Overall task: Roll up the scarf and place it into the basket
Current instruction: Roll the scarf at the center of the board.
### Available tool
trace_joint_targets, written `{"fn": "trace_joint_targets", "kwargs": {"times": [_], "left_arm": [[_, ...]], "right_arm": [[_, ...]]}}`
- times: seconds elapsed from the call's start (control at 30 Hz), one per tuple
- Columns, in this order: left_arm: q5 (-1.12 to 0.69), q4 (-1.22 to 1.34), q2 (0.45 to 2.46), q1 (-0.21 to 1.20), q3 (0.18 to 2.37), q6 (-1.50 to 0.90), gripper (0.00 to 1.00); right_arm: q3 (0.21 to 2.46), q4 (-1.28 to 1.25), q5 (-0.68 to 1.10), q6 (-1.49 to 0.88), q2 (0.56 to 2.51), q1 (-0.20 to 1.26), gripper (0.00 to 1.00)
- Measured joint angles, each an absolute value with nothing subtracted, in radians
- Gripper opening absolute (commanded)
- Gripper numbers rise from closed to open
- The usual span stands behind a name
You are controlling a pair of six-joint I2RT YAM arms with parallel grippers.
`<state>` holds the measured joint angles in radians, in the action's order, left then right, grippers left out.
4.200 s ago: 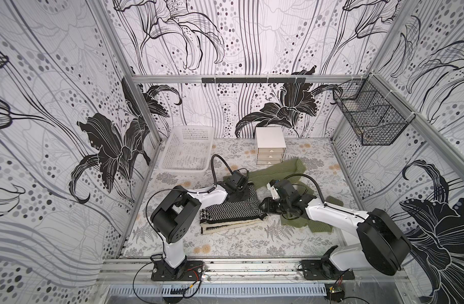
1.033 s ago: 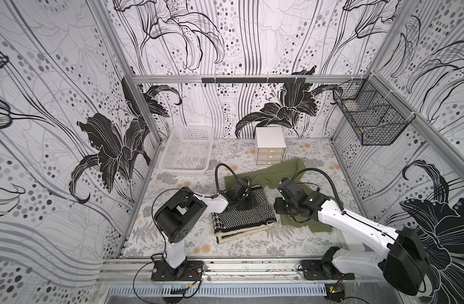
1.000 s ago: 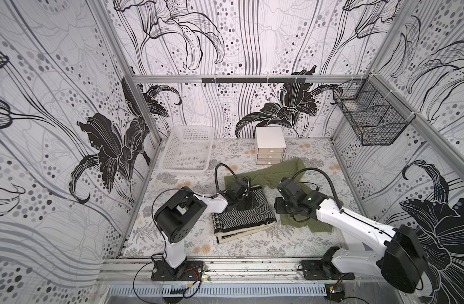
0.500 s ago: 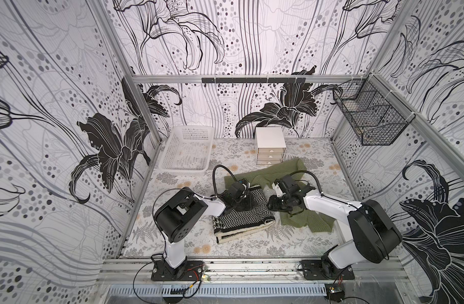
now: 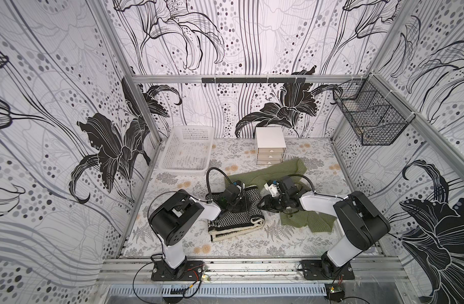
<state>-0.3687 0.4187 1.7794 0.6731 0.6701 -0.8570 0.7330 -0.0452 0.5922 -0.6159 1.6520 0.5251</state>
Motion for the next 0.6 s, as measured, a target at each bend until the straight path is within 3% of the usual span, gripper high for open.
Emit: {"fn": "trace_joint_targets", "kwargs": {"times": [0.23, 0.6], "left_arm": [[-0.345, 0.466, 1.76, 0.669, 0.625, -0.876, 0.0], [-0.359, 0.483, 1.734, 0.67, 0.591, -0.859, 0.0]], "right_arm": [[0.717, -0.14, 0.619, -0.665, 1.696, 0.525, 0.47], [0.901, 0.282, 0.334, -0.503, 1.687, 0.477, 0.46]]}}
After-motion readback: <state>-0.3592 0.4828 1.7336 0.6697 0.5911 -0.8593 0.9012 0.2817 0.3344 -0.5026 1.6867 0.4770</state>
